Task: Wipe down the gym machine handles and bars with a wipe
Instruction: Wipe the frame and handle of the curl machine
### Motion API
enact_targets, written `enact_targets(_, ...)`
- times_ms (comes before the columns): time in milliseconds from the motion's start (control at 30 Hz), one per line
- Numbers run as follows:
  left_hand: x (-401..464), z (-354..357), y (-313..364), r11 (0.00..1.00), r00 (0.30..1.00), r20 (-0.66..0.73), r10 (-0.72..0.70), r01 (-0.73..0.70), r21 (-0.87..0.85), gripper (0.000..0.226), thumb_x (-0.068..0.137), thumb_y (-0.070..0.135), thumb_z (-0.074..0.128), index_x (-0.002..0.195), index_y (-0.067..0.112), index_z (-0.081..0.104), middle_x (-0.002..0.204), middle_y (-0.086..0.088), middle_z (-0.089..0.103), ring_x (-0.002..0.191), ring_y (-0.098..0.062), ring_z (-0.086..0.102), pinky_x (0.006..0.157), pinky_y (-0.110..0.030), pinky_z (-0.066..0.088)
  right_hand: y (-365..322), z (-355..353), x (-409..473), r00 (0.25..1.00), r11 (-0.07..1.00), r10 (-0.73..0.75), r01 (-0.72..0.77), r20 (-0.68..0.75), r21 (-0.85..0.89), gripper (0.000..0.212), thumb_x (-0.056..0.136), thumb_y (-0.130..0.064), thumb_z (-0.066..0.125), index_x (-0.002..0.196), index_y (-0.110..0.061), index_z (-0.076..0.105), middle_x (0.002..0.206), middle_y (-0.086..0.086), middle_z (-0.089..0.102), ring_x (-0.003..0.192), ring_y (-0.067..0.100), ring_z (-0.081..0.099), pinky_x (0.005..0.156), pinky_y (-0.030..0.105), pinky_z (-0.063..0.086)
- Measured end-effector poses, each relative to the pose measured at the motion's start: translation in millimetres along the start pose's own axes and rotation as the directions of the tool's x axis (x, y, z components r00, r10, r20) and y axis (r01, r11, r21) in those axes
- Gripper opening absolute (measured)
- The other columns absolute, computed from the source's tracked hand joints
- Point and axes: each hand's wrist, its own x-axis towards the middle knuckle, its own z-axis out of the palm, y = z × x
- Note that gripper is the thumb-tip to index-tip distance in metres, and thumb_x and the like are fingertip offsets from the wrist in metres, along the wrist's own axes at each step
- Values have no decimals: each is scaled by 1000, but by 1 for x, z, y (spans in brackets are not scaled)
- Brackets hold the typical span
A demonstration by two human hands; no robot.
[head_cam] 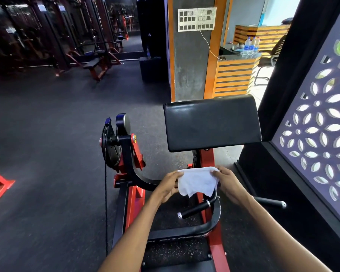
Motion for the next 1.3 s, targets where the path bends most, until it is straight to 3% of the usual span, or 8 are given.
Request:
enact_targets(133,-4,4,-3,976,993,65,-103,114,-185,23,98,18,53,118,7,58,109,-13,67,92,-25,67,74,-41,59,-4,2,-7,994,976,56,-75,97,206,20,95,-12,52,110,1,54,103,19,66,84,28,66,64,36,57)
enact_targets(233,-5,6,-6,985,999,24,-38,41,-169,32,90,-5,59,120,4,54,106,-11,67,78,-20,71,62,-27,60,-4,-1,-9,988,965,55,-90,146,245,34,83,14,57,113,0,48,103,15,64,78,21,69,58,29,58)
enact_targets(400,-4,6,-5,957,998,-66,-2,-17,-291,20,91,-19,45,98,-3,56,91,-17,62,59,-18,70,54,-18,56,-2,-6,-6,995,969,10,-34,100,245,31,82,26,41,96,3,58,92,17,60,69,16,67,61,20,56)
enact_targets(633,-4,5,-6,916,992,-99,-77,31,-401,28,98,7,39,80,-1,59,82,-20,66,65,-25,69,62,-28,58,-3,-3,-6,994,909,108,-105,17,404,20,88,5,35,92,11,54,95,27,56,78,26,58,54,20,55)
enact_targets(700,-3,5,-9,948,992,-108,-61,24,-316,31,100,19,48,75,5,59,82,-13,68,72,-19,66,67,-28,55,-3,-6,-6,995,934,99,-102,26,341,22,93,-12,50,77,2,54,83,22,53,68,25,53,54,19,54)
enact_targets(800,0,3,-18,995,990,-125,62,-51,91,19,87,-7,63,85,11,57,92,-5,65,80,-11,60,68,-19,49,4,-10,-5,996,999,47,-48,74,5,19,81,-11,71,76,3,59,83,28,59,74,27,47,77,33,53)
enact_targets(1000,-6,5,-23,780,986,61,154,-159,606,49,88,14,69,134,19,54,128,7,55,109,-11,50,89,-24,43,-3,-7,-11,993,974,-97,109,68,-200,33,73,19,64,95,-4,56,70,1,54,61,10,52,54,11,44)
enact_targets(1300,-15,28,-20,860,958,236,162,-255,442,21,91,5,63,111,-1,66,84,9,67,73,7,60,75,-11,45,-6,-16,-9,992,991,-122,123,21,-47,18,81,13,60,84,-5,59,80,13,60,73,23,55,62,29,46)
